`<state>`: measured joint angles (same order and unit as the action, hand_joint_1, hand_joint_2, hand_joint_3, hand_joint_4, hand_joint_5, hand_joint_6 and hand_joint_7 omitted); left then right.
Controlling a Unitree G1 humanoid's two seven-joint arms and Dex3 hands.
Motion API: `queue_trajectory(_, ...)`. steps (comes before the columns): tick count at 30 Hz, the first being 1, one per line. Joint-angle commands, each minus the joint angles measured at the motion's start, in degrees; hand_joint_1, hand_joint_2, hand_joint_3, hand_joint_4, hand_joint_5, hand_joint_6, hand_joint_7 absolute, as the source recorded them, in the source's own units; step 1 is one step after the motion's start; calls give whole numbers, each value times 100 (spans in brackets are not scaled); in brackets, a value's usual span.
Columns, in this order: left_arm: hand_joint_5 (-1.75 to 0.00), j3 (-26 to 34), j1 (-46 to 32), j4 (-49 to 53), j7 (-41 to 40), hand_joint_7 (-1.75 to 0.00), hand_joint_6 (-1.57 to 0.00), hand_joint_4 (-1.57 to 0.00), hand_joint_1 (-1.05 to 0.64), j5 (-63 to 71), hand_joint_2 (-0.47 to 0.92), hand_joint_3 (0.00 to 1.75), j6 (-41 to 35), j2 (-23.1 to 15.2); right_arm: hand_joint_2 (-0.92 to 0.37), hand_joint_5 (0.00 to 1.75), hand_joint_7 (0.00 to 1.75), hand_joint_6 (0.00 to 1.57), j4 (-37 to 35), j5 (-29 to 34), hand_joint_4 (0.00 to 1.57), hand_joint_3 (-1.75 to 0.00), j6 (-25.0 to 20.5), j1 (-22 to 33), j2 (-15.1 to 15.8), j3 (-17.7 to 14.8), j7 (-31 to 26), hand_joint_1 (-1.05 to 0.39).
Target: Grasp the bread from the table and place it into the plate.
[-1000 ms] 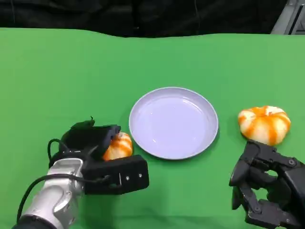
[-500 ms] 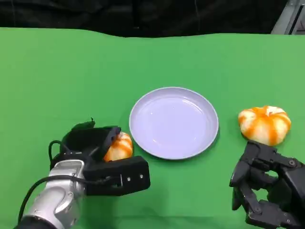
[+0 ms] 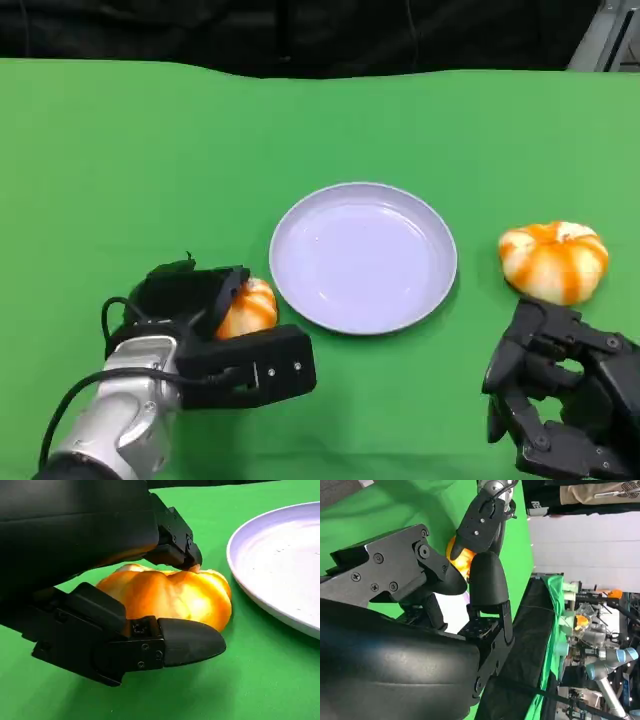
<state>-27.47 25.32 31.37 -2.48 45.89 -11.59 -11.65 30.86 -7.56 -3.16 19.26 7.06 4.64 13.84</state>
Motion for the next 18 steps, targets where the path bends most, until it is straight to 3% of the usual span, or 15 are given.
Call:
queue_trajectory(1, 0, -17, 76, 45, 45, 0, -38, -12, -95, -32, 92, 67, -51, -78, -71, 175, 158, 63, 67, -65, 76, -102, 24, 21, 68, -99, 5, -5)
queue_trajectory(12, -1, -65, 83, -25, 172, 0, -38, -16, -90, -18, 92, 68, -188, -76, -71, 175, 157, 63, 209, -112, 76, -100, -176, 50, 119, -118, 11, -8)
queue_trajectory(18, -1, -55, 86, -18, 200, 0, -38, -16, -89, -45, 92, 68, -201, -68, -71, 175, 157, 64, 137, -70, 76, -99, -16, 43, 106, -113, 3, -7)
